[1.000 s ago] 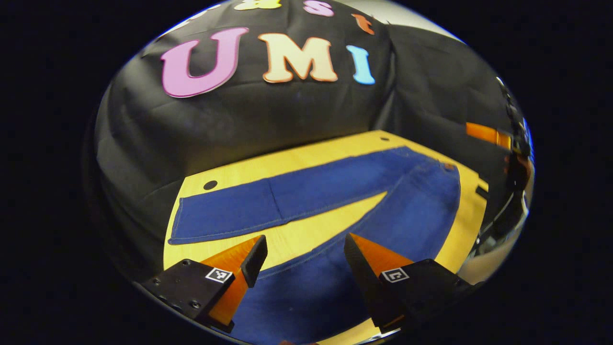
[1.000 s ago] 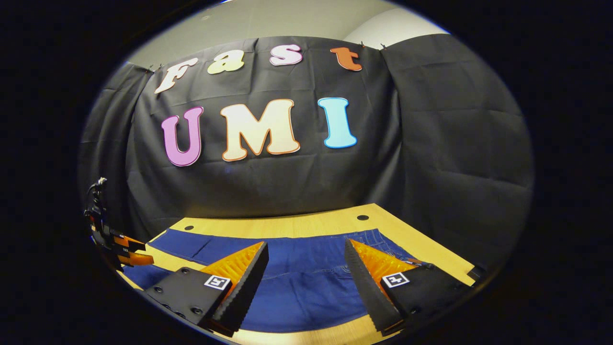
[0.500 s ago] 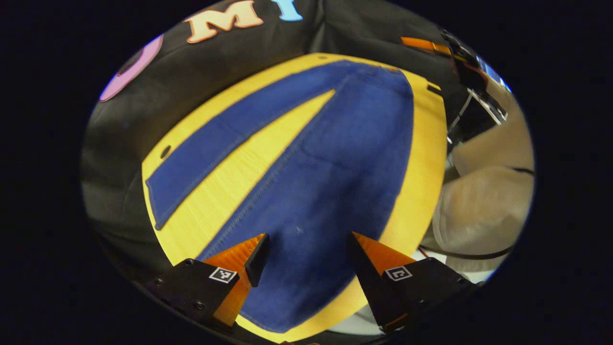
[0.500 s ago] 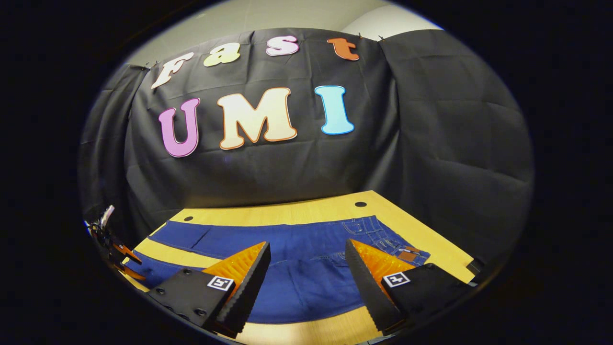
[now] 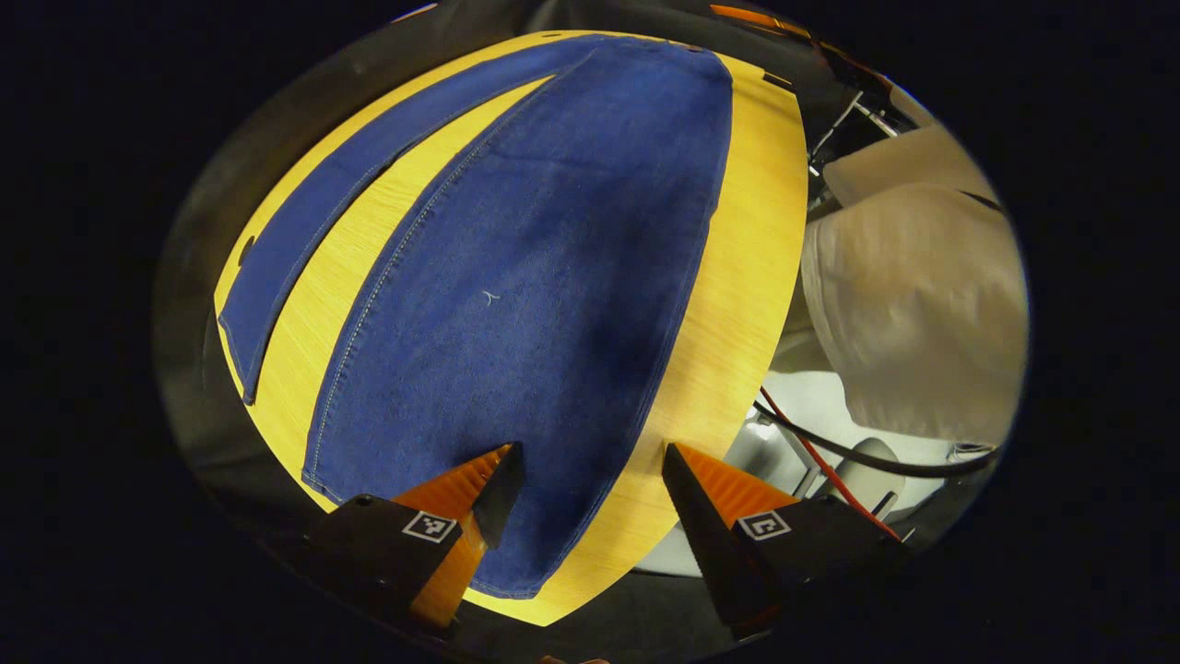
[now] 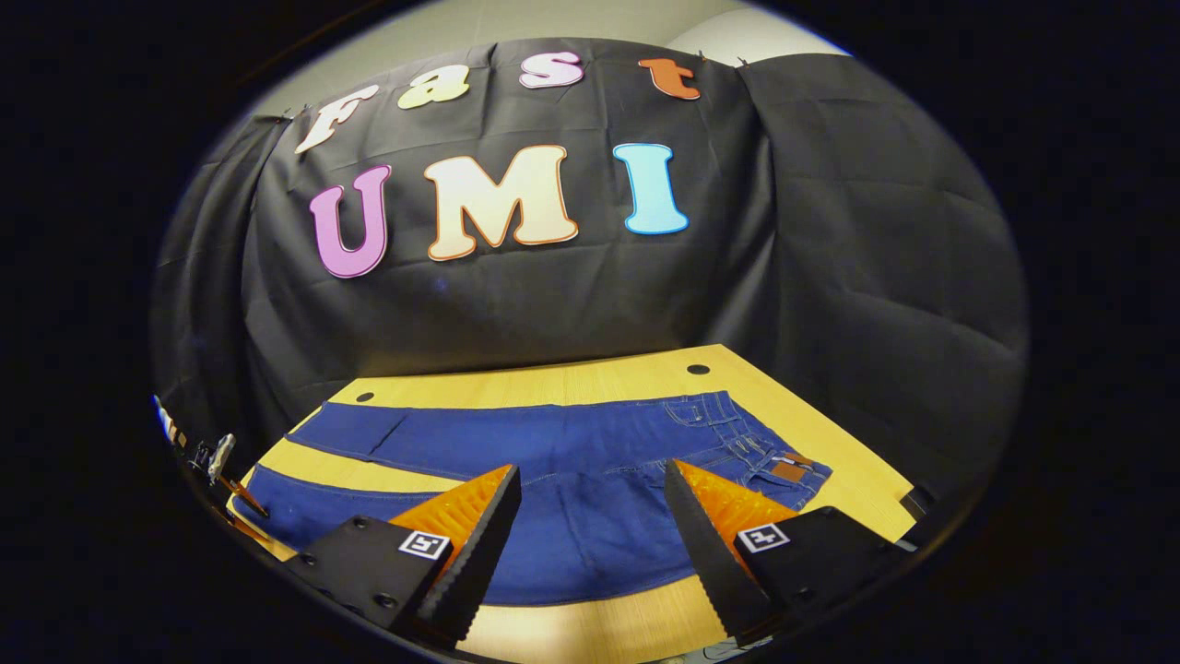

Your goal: Grasp the waist and the cuffs of the jeans and fold them to make the two legs overlap; first hold the waist and fold one-third of the jeans toward the cuffs, then hold the cuffs and fold the remaining one-third in the same direction to finish folding.

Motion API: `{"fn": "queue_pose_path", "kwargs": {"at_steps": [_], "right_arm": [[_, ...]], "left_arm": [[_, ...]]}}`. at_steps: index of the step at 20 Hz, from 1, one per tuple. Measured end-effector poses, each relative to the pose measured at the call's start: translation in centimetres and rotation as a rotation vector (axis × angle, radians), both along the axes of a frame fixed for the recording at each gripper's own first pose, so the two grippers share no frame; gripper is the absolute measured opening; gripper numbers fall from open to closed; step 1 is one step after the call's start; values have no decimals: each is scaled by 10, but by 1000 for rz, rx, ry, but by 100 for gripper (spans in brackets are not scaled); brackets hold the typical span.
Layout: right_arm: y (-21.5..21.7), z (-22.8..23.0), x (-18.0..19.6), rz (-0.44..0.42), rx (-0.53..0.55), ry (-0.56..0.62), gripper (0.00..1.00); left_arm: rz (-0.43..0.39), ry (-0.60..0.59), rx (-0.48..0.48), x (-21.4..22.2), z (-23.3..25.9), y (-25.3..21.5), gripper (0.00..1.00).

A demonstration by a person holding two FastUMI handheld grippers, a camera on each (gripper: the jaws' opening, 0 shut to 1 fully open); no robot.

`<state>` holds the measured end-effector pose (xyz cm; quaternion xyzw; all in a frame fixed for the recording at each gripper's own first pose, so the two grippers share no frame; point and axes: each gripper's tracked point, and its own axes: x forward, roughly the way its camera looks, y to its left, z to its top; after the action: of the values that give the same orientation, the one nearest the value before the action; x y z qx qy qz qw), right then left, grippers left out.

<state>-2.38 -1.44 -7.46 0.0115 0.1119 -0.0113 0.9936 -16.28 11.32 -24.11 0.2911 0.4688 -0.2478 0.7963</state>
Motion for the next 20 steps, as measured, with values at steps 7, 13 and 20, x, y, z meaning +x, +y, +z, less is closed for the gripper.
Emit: {"fn": "queue_pose_path", "kwargs": {"at_steps": [7, 13, 20], "right_arm": [[6, -15, 7, 23, 4, 35, 97], [6, -33, 10, 31, -17, 103, 97], [-1, -63, 7, 233, -249, 273, 98]], "left_arm": [[51, 56, 45, 3, 2, 4, 81], [21, 72, 73, 20, 6, 20, 8], [-21, 156, 57, 20, 7, 20, 0]]}}
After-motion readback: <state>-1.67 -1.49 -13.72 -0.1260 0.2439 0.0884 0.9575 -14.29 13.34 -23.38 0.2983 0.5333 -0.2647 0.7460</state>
